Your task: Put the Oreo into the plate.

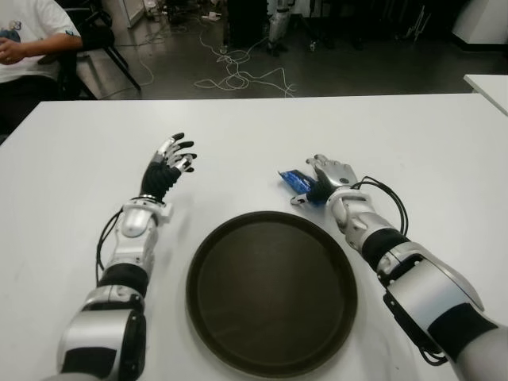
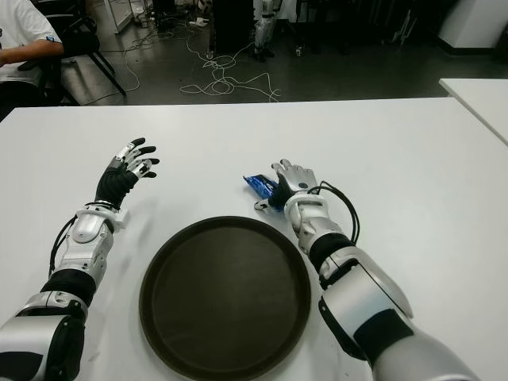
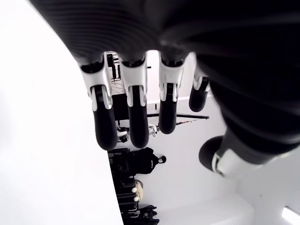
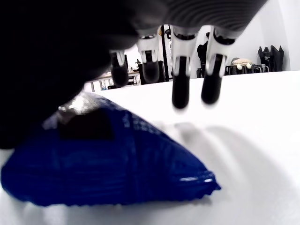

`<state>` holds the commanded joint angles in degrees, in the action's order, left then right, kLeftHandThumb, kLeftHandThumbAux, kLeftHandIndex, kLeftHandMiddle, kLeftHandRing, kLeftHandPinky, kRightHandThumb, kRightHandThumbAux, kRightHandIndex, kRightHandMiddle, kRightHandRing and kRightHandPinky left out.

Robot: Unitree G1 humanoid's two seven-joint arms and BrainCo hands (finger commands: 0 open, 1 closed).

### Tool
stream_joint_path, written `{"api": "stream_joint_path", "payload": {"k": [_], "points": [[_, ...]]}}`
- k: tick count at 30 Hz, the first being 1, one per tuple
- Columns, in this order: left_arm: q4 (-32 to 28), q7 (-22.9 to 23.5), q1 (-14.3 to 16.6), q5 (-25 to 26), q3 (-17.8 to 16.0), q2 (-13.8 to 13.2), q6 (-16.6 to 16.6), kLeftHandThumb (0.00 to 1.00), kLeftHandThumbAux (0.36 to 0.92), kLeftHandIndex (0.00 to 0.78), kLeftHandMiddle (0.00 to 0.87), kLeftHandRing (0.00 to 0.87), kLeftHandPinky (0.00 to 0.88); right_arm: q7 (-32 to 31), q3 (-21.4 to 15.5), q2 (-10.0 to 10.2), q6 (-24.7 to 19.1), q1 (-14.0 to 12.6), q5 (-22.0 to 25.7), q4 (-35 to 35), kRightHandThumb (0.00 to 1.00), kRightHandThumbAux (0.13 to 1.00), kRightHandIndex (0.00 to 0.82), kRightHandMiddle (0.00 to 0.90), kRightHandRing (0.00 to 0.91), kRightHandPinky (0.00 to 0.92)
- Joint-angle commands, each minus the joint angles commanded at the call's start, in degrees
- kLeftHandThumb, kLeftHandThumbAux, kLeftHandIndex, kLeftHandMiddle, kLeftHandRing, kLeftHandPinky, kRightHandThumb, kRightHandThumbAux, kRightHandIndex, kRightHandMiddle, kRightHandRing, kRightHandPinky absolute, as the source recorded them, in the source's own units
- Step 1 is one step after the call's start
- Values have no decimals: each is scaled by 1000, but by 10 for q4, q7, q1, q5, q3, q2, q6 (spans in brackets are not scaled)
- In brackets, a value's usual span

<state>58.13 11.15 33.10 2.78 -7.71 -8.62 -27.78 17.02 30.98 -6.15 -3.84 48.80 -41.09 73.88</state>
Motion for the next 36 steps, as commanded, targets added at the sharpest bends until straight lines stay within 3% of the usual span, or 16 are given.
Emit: {"api": "stream_joint_path", "payload": {"k": [5, 18, 21, 23, 26, 33, 36], "points": [[-4, -1, -1, 0, 1, 0, 1, 172, 627, 117, 194, 250, 357, -9, -9, -1, 4, 3, 10, -1, 0, 661, 371, 369, 407, 435], [-15, 1, -7, 1, 0, 0, 6, 180, 626, 123, 204, 252, 345, -42, -11, -6, -5, 15, 17, -3, 0, 648, 365, 362, 404, 446], [-19, 1, -9, 2, 0, 0, 8, 184, 632, 120, 206, 250, 346, -60, -7, -7, -12, 20, 14, -5, 3, 730, 422, 423, 490, 527], [-20, 1, -10, 3, 0, 1, 8, 184, 631, 118, 207, 251, 348, -67, -4, -7, -15, 20, 13, -6, 15, 773, 456, 459, 531, 559], [-22, 6, -11, 7, -2, 1, 8, 177, 626, 116, 207, 254, 351, -84, 0, -9, -21, 23, 11, -7, 45, 791, 469, 464, 515, 548], [-28, 10, -13, 10, -3, 3, 9, 172, 625, 118, 201, 251, 353, -98, 5, -13, -29, 26, 9, -13, 94, 781, 468, 490, 552, 591], [-28, 9, -13, 9, -2, 3, 8, 175, 625, 118, 198, 247, 349, -100, 7, -19, -25, 29, 8, -18, 174, 789, 505, 546, 579, 625]]}}
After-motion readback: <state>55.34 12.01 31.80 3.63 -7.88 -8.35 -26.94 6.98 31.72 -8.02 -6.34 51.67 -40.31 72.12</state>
